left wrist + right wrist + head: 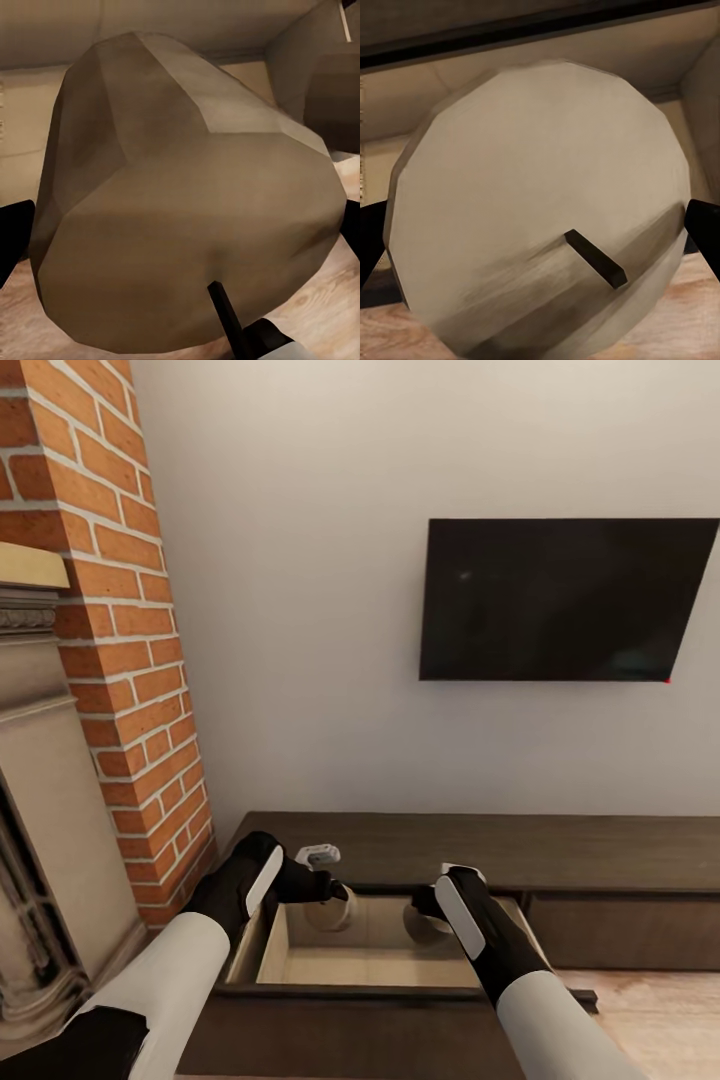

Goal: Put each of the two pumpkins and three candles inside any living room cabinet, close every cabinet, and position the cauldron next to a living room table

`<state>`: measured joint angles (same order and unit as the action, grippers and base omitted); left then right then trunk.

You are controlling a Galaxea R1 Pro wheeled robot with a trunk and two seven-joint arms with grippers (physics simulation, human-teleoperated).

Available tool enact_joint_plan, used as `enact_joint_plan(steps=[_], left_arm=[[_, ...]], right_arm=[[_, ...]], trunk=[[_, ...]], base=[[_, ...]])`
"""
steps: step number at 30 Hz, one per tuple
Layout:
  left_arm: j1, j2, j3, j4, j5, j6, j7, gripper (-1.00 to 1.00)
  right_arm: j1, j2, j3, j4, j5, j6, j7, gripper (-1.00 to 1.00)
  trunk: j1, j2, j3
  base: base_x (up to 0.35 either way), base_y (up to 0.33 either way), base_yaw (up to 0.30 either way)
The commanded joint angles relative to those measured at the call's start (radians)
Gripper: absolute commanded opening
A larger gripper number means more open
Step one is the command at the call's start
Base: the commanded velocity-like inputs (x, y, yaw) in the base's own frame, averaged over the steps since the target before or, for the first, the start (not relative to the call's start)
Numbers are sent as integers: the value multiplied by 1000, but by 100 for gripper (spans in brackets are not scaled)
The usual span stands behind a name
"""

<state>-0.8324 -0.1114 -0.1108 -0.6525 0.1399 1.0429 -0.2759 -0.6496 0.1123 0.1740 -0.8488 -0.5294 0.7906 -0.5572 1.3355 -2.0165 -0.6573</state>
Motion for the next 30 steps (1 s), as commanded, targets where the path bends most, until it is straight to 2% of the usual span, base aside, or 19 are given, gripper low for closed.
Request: enact_joint_plan(steps=[1,9,17,28,30], left_arm=[[-1,1,-3,-1,7,4,4,-100],[-1,1,-3,-1,6,4,6,-100],[-1,1,-21,-1,7,4,7,-100],[-1,1,-23,-2,7,4,7,-100],[-1,1,-23,-2,7,4,8,-100]], right_arm=[[-1,0,2,-1,-11,1,-10,-100],[-1,0,2,-1,-11,1,-10,-100],[-1,0,2,-1,-11,1,-10,-100],[-1,0,2,-1,-11,1,-9,-100],[-1,0,2,-1,-11,1,-9,-100]], trunk=[[0,-1,-1],[0,-1,-1],[0,-1,-1],[0,-1,-1],[8,-15,-7]], base=[[101,130,0],[62,104,0],[96,75,0],[31,21,0],[3,2,0]])
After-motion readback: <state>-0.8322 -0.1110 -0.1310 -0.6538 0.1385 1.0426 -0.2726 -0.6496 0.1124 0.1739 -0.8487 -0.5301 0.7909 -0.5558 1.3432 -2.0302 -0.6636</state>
